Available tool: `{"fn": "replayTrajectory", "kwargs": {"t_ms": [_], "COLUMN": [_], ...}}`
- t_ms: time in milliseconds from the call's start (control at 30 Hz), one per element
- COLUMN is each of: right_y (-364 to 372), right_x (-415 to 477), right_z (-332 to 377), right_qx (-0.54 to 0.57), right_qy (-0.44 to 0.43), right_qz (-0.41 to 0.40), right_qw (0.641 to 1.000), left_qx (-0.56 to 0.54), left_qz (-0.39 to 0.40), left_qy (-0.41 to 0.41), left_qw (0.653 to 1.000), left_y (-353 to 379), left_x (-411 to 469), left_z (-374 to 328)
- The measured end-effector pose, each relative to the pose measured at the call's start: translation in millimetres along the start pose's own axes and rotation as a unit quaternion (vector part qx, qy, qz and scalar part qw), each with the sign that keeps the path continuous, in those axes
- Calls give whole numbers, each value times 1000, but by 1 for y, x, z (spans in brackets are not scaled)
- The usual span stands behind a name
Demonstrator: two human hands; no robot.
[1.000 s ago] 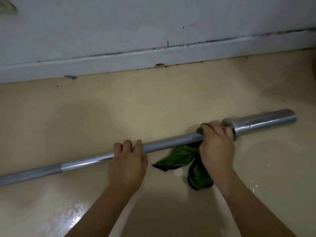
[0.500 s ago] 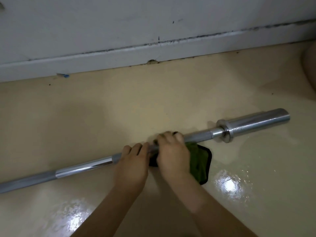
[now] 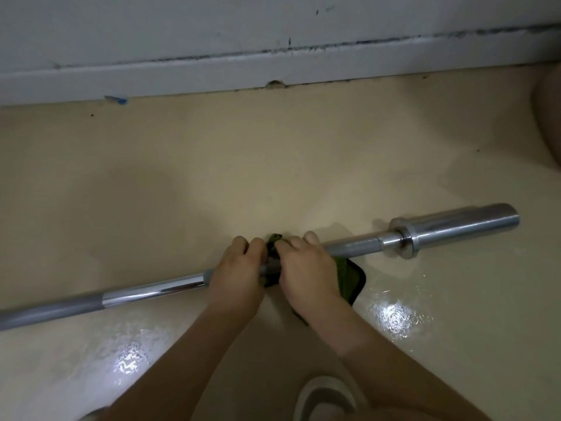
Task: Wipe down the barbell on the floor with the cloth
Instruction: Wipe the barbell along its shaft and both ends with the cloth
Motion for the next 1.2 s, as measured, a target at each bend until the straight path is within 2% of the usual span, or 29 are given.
{"fn": "replayTrajectory", "kwargs": {"t_ms": [67, 133, 200, 267, 367, 467, 600, 667, 700, 733, 800, 867, 900, 933, 1033, 1100, 1133, 1200], "right_y": [-10, -21, -20, -2, 21, 13, -17, -18, -12, -4, 11, 10, 4, -3, -30, -25, -15, 2], "right_x": [-10, -21, -28, -27, -23, -31, -43, -36, -30, -24, -16, -9, -5, -3, 1, 8, 13, 18], "right_z": [-37, -76, -71, -18, 51, 27, -65, -69, -56, -34, 9, 11, -7, -34, -103, -86, -64, -16], "right_qx": [-16, -27, -6, 27, 31, -12, -20, 3, 14, 31, 59, 36, 20, 2, -4, 6, 23, 47], "right_qy": [21, 99, 159, 115, -41, -88, 46, 118, 126, 109, 14, -81, -95, -77, 98, 159, 164, 89], "right_qz": [-12, -55, -77, -68, -69, -55, -100, -122, -134, -136, -121, -95, -91, -102, -191, -189, -169, -144], "right_qw": [1000, 993, 984, 991, 996, 995, 994, 985, 983, 984, 991, 991, 991, 992, 977, 969, 972, 984], "left_qx": [-3, -12, -12, -3, 18, 18, 27, 27, 34, 43, 66, 78, 70, 61, 82, 94, 100, 115], "left_qz": [9, 10, 12, 13, 23, 70, 53, 28, 20, 15, 15, 20, 23, 30, 47, 48, 48, 64], "left_qy": [41, 56, 45, 32, -5, -37, -15, 3, 8, 7, 5, 24, 39, 56, 70, 60, 54, 47], "left_qw": [999, 998, 999, 999, 1000, 997, 998, 999, 999, 999, 998, 996, 997, 996, 993, 993, 992, 990], "left_y": [1, 0, -4, -9, -18, -18, -15, -16, -16, -18, -20, -23, -24, -23, -17, -18, -20, -22], "left_x": [-5, -11, -17, -25, -30, -31, -35, -33, -29, -23, -11, 1, 5, 6, 4, 8, 12, 20], "left_z": [2, 6, 9, 13, 26, 36, 34, 32, 33, 34, 37, 34, 28, 22, 7, 7, 9, 15]}}
Point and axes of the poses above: each hand's wrist, its own x-axis towards the middle knuckle, its own y-axis out of the palm, z = x × y, the point moved 6 cm from there along x, towards the middle knuckle, and after that the axes turned 1 degree about x, right-handed, at the moved point
